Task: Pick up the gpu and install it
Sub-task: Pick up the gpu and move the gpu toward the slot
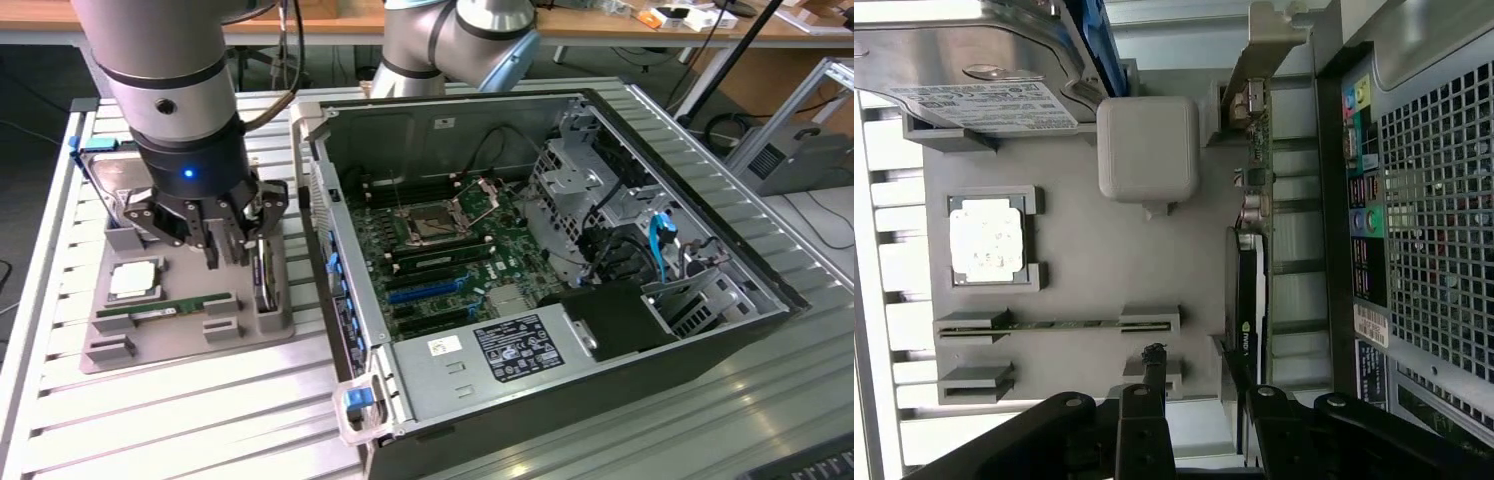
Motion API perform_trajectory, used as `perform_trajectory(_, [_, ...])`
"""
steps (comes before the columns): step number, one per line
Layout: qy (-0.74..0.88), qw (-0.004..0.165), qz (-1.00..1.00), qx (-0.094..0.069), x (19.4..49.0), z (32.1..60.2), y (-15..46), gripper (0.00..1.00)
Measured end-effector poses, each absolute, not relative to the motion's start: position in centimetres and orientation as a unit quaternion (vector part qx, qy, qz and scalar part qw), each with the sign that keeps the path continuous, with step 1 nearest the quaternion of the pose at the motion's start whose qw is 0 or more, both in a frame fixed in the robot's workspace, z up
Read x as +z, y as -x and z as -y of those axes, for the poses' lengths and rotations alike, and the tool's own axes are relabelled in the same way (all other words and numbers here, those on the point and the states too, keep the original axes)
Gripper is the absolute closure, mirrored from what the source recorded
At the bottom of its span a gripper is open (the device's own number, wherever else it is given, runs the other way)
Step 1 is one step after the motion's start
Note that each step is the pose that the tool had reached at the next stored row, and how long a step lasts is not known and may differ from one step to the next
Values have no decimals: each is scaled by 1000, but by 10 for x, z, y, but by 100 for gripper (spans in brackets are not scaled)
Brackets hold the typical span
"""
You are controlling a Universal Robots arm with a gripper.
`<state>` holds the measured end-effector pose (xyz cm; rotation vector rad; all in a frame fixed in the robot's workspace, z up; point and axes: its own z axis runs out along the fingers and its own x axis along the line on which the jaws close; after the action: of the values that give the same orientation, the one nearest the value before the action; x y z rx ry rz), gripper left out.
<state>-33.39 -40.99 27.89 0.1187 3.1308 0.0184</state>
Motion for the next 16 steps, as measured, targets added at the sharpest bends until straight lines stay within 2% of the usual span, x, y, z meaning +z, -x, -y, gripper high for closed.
perform_trajectory(10, [-38, 4, -999, 4, 277, 405, 319, 64])
perform_trajectory(16, [-38, 4, -999, 1, 275, 388, 309, 64])
